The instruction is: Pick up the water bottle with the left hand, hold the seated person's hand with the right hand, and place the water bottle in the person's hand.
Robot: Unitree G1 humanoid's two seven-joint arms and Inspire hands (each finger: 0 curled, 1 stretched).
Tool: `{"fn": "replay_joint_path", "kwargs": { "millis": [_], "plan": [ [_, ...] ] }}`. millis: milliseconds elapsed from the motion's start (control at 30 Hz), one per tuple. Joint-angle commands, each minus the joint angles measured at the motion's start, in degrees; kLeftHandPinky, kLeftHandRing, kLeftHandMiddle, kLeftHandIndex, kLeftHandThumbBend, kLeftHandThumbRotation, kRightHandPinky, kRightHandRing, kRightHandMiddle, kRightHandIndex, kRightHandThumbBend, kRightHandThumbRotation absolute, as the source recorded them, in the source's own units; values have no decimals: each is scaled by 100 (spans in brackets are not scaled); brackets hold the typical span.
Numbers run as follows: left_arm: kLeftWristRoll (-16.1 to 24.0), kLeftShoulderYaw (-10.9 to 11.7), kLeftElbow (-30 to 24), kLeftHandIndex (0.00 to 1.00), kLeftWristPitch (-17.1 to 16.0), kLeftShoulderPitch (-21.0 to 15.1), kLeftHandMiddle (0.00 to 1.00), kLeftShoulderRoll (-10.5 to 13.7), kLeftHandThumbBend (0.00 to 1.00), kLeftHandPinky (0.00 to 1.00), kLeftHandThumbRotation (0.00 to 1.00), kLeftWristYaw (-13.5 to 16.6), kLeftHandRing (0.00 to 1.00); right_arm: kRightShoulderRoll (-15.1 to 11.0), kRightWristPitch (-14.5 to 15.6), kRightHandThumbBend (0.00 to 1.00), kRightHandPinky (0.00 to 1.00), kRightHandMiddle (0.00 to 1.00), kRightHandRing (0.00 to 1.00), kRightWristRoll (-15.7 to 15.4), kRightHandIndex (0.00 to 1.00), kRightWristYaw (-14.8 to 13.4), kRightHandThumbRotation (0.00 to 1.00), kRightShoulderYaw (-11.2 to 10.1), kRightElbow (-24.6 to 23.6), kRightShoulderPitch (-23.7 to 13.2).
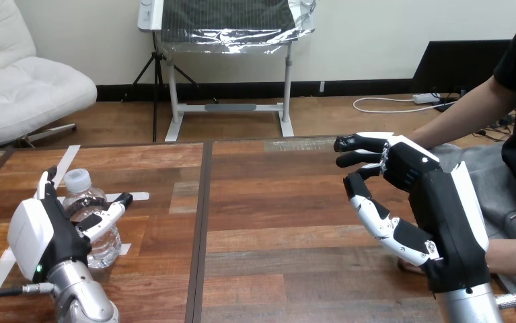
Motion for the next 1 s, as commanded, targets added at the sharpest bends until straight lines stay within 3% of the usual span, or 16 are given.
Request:
{"fn": "replay_joint_path", "kwargs": {
  "millis": [0, 533, 833, 967],
  "plan": [
    [79, -132, 215, 88, -151, -549, 87, 254, 86, 76, 39, 136, 83, -35, -76, 34, 51, 69, 64, 8, 65, -7, 12, -19, -165, -417],
    [-37, -202, 694, 87, -106, -851, 86, 323, 86, 74, 40, 101, 82, -57, -145, 34, 49, 68, 62, -17, 64, -6, 12, -32, -118, -457],
    [-74, -257, 941, 87, 35, -1044, 85, 368, 86, 74, 42, -89, 82, -60, -126, 34, 49, 68, 62, -26, 64, -18, 12, -45, -147, -446],
    [-251, -201, 1103, 84, -46, -1141, 83, 375, 85, 70, 38, -253, 79, -47, -64, 34, 50, 68, 62, -65, 64, -59, 13, -72, -218, -421]
  ]
}}
